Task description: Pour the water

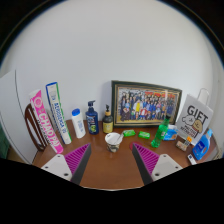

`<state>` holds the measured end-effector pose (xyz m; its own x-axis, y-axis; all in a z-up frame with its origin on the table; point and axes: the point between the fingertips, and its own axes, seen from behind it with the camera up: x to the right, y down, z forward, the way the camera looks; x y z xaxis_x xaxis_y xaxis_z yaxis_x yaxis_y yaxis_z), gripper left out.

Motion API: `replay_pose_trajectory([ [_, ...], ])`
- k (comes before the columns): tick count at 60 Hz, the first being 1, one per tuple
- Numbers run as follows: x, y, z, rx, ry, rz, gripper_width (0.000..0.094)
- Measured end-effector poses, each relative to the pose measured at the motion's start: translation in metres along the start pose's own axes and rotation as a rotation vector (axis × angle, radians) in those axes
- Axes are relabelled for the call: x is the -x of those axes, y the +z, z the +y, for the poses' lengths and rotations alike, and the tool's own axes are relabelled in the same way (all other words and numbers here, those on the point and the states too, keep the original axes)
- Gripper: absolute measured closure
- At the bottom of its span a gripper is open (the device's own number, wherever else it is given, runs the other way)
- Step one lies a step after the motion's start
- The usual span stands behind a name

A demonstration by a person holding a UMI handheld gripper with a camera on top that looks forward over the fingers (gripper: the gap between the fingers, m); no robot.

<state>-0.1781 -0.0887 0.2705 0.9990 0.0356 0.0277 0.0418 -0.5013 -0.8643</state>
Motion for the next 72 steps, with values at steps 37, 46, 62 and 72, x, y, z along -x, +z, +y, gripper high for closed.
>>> replay_pose_trajectory([
  [37, -0.174, 0.106, 0.056, -0.003, 0.039, 0.091, 0.0080],
  [46, -0.227, 0.162, 0.057, -0.056, 0.072, 0.121, 0.0079],
  [62, -0.294, 0.253, 0.054, -0.117, 0.101, 0.160, 0.0085],
  [72, -0.307, 0.295, 0.057, -0.127, 0.114, 0.159, 0.0097],
])
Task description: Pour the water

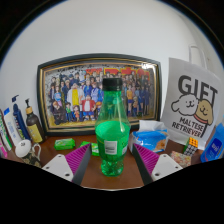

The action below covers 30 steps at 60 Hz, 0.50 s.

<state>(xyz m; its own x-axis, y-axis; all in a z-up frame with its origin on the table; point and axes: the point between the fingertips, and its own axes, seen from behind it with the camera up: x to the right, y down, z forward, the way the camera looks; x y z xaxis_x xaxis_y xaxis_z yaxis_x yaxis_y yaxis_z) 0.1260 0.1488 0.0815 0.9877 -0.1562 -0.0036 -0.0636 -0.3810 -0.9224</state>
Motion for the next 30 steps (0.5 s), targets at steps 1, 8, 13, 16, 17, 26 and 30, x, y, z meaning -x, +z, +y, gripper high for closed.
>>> replay_pose_trajectory([
  [1, 0.000, 0.003, 0.001, -0.002, -0.001, 0.000, 0.0099],
  [8, 0.002, 0.019, 0.009, -0.002, -0.007, -0.013, 0.0263],
  [13, -0.003, 0.023, 0.011, -0.013, -0.019, 0.001, 0.0432],
  [16, -0.002, 0.023, 0.010, -0.025, -0.010, 0.003, 0.0451],
  [17, -0.002, 0.023, 0.010, -0.025, -0.010, 0.002, 0.0457],
  [26, -0.005, 0.021, 0.008, -0.046, -0.058, 0.021, 0.0579],
  [30, -0.009, 0.018, 0.005, -0.045, -0.100, 0.045, 0.0612],
])
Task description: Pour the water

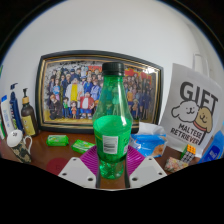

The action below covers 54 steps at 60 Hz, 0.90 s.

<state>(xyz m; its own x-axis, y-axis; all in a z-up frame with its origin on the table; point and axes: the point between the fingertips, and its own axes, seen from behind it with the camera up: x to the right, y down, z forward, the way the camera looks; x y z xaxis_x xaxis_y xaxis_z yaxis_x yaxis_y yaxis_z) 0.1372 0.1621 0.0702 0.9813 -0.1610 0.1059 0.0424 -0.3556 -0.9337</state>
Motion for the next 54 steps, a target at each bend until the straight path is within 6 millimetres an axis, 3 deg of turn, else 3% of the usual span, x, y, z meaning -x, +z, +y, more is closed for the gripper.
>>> replay_pose_trajectory([
  [8, -0.006, -0.012, -0.025, -0.018, -0.097, 0.038, 0.0613],
  [17, -0.003, -0.031, -0.070, -0.062, -0.291, 0.091, 0.0614],
  [24, 0.005, -0.046, -0.107, -0.106, -0.518, 0.157, 0.0615],
  [31, 0.027, -0.055, -0.132, -0.134, -0.775, 0.222, 0.0612],
  [49, 0.095, -0.065, -0.152, -0.237, -1.471, 0.369, 0.0611],
  [54, 0.108, -0.060, -0.143, -0.258, -1.623, 0.382, 0.0612],
])
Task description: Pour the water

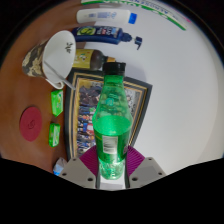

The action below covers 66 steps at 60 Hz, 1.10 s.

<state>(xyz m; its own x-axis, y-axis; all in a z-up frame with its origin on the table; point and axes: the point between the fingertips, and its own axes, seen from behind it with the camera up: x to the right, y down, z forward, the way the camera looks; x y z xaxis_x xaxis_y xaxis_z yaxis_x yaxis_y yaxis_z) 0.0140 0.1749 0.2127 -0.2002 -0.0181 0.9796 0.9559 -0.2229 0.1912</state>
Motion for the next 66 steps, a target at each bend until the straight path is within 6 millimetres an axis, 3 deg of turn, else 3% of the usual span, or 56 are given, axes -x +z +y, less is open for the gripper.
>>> replay_pose_trajectory([
  [14, 0.015, -0.003, -0.031, -0.073, -0.292, 0.019, 0.0612],
  [32, 0.005, -0.003, -0.040, -0.094, -0.255, 0.013, 0.0609],
  [38, -0.005, -0.006, -0.038, -0.097, -0.101, -0.009, 0.0613],
  [53, -0.024, -0.016, -0.030, -0.094, 0.536, -0.151, 0.0611],
  [59, -0.023, -0.024, -0.030, -0.102, 0.804, -0.216, 0.0612],
  [66, 0.000, -0.033, -0.038, -0.120, 1.054, -0.341, 0.0611],
])
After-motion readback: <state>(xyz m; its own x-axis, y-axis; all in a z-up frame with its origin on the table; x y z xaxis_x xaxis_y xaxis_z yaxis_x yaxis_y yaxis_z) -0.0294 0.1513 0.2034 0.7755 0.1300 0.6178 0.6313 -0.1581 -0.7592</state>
